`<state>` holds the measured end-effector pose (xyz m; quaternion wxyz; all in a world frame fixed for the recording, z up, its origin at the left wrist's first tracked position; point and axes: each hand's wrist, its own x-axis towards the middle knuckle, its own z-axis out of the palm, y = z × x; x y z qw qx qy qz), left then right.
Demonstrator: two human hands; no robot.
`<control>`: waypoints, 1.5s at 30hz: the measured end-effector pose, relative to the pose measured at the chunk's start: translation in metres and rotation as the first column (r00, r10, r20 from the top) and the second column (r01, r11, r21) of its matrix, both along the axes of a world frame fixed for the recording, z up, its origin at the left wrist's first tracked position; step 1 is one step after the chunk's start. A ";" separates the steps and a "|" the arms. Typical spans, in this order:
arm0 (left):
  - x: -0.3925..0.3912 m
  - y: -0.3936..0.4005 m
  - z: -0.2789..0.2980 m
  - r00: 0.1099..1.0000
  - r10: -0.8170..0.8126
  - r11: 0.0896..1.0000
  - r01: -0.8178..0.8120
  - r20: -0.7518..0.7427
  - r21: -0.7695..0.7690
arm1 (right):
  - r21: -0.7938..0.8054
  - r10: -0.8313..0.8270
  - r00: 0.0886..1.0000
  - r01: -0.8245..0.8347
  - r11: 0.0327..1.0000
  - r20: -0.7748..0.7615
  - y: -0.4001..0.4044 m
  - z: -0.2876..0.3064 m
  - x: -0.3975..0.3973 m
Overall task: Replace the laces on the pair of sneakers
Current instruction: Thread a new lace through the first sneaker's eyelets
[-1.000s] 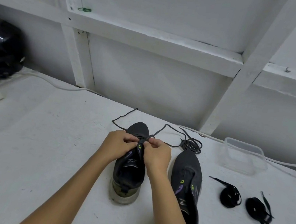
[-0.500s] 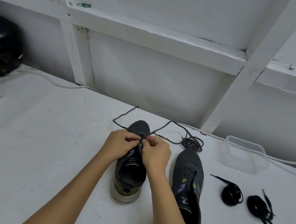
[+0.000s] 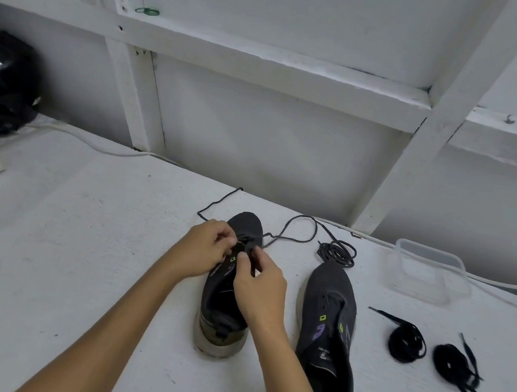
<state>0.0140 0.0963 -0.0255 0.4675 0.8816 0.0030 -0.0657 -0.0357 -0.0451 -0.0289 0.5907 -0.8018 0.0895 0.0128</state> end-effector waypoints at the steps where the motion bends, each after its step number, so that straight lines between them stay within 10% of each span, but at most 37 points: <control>1: -0.002 0.004 0.003 0.998 0.025 0.992 -0.032 -0.059 -0.125 | -0.017 0.000 1.000 0.000 1.000 0.011 0.000 0.000 -0.001; 3: -0.005 0.014 0.009 0.988 0.111 0.912 -0.145 -0.110 -0.385 | -0.040 -0.021 1.000 0.022 0.999 0.022 0.001 -0.002 -0.002; 8: -0.008 0.027 0.013 0.948 0.253 0.383 -0.281 -0.193 -0.880 | -0.049 -0.033 0.999 0.033 0.998 -0.008 0.004 0.000 -0.002; 13: -0.005 0.011 0.005 0.954 0.295 0.930 -0.298 -0.047 -0.214 | -0.148 0.053 0.997 -0.061 0.987 -0.059 0.012 0.002 -0.004; 19: -0.001 0.026 0.014 0.992 -0.113 0.911 0.125 -0.053 0.394 | -0.173 0.043 0.998 -0.052 0.984 -0.051 0.008 -0.003 -0.002; 21: -0.001 0.032 0.021 0.990 -0.116 0.972 0.128 -0.075 0.196 | -0.171 0.040 0.999 -0.046 0.984 -0.035 0.008 -0.004 -0.002; 23: -0.004 0.038 0.028 0.998 -0.004 0.914 -0.021 -0.062 -0.406 | -0.170 0.039 0.999 -0.042 0.985 -0.023 0.008 -0.005 -0.002; 26: -0.006 0.034 0.030 0.969 0.104 0.248 -0.242 -0.222 -0.938 | -0.185 0.040 0.999 -0.043 0.982 -0.022 0.008 -0.007 -0.001; 27: -0.006 0.028 0.026 0.950 0.147 0.260 -0.304 -0.274 -0.916 | -0.179 0.038 0.999 -0.041 0.983 -0.019 0.008 -0.008 -0.001; 30: -0.008 0.017 0.012 0.969 0.239 0.943 -0.248 -0.066 -0.223 | -0.182 0.036 0.999 -0.035 0.983 0.003 0.008 -0.008 -0.002; 34: -0.007 0.014 0.006 0.998 -0.064 0.945 0.054 0.021 0.322 | -0.187 0.051 0.999 -0.048 0.981 0.010 0.008 -0.007 -0.002; 36: -0.005 0.018 0.014 0.998 -0.062 0.989 0.062 -0.001 0.134 | -0.185 0.044 0.999 -0.039 0.982 0.021 0.007 -0.007 -0.002; 38: -0.004 0.024 0.026 0.999 0.049 0.910 -0.038 0.017 -0.413 | -0.173 0.039 0.999 -0.034 0.984 0.026 0.007 -0.008 -0.002; 40: -0.002 0.030 0.036 0.987 0.152 0.492 -0.121 -0.052 -0.862 | -0.160 0.043 0.999 -0.040 0.986 0.012 0.007 -0.008 -0.002; 42: 0.000 0.028 0.036 0.960 0.187 0.229 -0.250 -0.209 -0.941 | -0.156 0.045 0.999 -0.044 0.987 0.003 0.007 -0.007 -0.002; 43: 0.001 0.026 0.034 0.939 0.230 0.330 -0.324 -0.257 -0.887 | -0.155 0.044 0.999 -0.043 0.987 0.001 0.007 -0.008 -0.002; 45: 0.000 0.023 0.024 0.939 0.322 0.830 -0.340 -0.118 -0.442 | -0.156 0.040 0.999 -0.040 0.987 -0.001 0.007 -0.007 -0.003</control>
